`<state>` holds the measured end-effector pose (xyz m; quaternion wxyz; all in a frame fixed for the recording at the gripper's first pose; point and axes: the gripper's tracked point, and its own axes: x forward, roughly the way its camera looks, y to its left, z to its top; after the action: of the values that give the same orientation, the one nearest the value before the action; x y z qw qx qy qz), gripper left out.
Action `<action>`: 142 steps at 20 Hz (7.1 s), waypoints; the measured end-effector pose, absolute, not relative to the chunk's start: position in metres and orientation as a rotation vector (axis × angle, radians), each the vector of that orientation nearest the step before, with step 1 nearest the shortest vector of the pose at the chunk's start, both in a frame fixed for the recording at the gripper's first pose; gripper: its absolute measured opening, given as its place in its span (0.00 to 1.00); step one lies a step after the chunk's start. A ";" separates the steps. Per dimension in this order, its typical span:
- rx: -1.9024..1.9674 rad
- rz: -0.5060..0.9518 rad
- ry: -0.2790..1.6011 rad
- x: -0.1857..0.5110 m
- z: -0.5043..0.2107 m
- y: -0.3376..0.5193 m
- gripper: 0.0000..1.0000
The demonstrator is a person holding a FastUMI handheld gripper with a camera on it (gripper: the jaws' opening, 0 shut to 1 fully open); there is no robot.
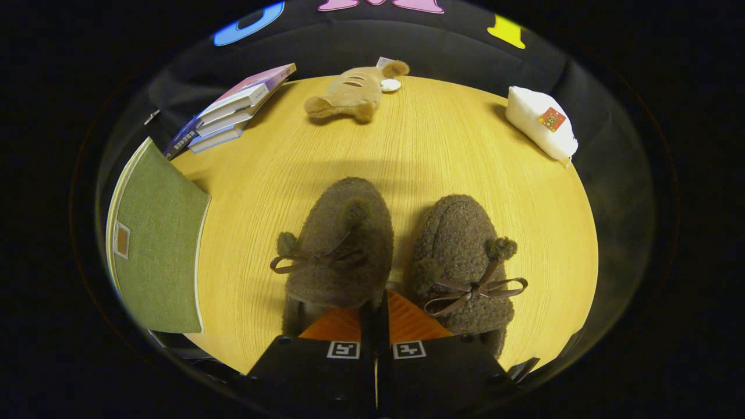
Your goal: Open the storage box then place both shoes into the box .Put the left shoe in first, then the right shoe, with the right side of both shoes facing outward in a uniform manner.
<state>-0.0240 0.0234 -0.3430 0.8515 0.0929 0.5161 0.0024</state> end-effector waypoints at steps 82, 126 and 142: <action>0.396 0.197 0.846 -0.021 -0.117 0.148 0.99; 0.409 0.062 1.107 -0.048 -0.306 -0.045 0.05; 0.561 0.213 0.950 0.006 -0.125 0.126 0.05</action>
<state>0.0063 0.1262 -0.1250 0.8463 0.2662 0.4502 0.1009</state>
